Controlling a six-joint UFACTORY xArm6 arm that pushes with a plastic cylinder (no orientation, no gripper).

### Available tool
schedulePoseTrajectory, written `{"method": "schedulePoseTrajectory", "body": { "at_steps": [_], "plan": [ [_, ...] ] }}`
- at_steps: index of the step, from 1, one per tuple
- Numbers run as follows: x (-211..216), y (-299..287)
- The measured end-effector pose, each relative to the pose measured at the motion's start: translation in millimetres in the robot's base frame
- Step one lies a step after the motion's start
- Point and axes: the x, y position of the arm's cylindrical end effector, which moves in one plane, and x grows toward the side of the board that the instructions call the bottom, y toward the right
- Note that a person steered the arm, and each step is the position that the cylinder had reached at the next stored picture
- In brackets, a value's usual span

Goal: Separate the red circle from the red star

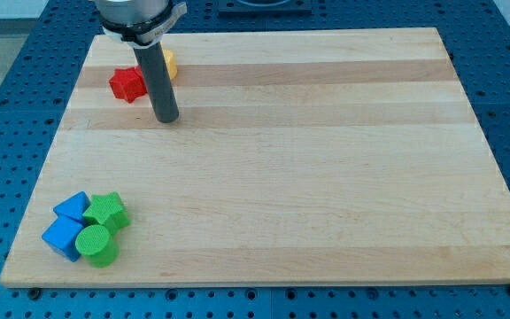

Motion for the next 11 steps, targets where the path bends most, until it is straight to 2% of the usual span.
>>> {"method": "schedulePoseTrajectory", "body": {
  "at_steps": [1, 3, 4, 8, 10, 11],
  "plan": [
    [-0.5, 0.0],
    [-56.3, -12.3],
    [-61.2, -12.2],
    [-125.9, -57.3],
    [-124.6, -60.7],
    [-95.1, -56.3]
  ]
}}
